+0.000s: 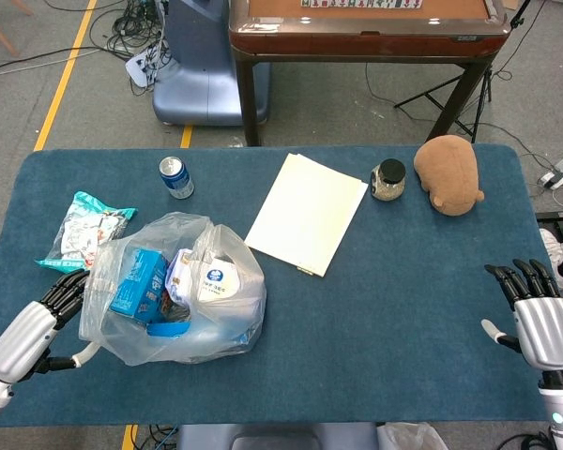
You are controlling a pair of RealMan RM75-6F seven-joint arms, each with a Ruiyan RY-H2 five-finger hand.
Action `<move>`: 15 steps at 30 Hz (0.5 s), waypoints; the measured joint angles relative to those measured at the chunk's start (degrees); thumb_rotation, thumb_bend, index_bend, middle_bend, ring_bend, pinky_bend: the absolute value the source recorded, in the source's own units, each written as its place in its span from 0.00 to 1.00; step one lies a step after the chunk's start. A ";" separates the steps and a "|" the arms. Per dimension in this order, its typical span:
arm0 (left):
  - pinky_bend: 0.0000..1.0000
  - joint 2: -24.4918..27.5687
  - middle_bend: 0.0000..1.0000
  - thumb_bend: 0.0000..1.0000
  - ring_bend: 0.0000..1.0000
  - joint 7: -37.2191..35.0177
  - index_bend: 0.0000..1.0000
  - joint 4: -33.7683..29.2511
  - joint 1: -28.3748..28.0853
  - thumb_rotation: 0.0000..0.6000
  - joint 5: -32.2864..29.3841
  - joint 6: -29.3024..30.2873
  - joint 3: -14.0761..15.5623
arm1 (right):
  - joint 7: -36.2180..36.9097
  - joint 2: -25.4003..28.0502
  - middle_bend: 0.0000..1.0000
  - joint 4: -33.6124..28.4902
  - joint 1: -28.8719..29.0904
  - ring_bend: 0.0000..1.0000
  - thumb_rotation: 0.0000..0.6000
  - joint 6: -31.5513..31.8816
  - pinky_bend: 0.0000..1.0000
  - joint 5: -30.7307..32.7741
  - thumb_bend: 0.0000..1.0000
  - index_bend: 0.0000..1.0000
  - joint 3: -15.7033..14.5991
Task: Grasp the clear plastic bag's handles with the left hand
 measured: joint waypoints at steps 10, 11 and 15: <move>0.00 -0.11 0.06 0.29 0.03 -0.48 0.14 0.64 -1.09 0.46 1.63 0.55 0.82 | -0.76 -0.19 0.24 -0.45 0.54 0.13 1.00 -0.78 0.12 0.02 0.12 0.21 0.09; 0.00 -0.19 0.06 0.29 0.03 -0.59 0.14 0.76 -1.25 0.44 1.89 0.57 0.88 | -0.86 -0.19 0.24 -0.55 0.60 0.13 1.00 -0.85 0.12 0.03 0.12 0.21 0.10; 0.00 -0.36 0.06 0.29 0.03 -1.72 0.14 1.19 -2.63 0.43 3.14 0.02 1.24 | -1.39 -0.16 0.24 -1.01 0.74 0.13 1.00 -1.03 0.12 0.03 0.12 0.21 0.12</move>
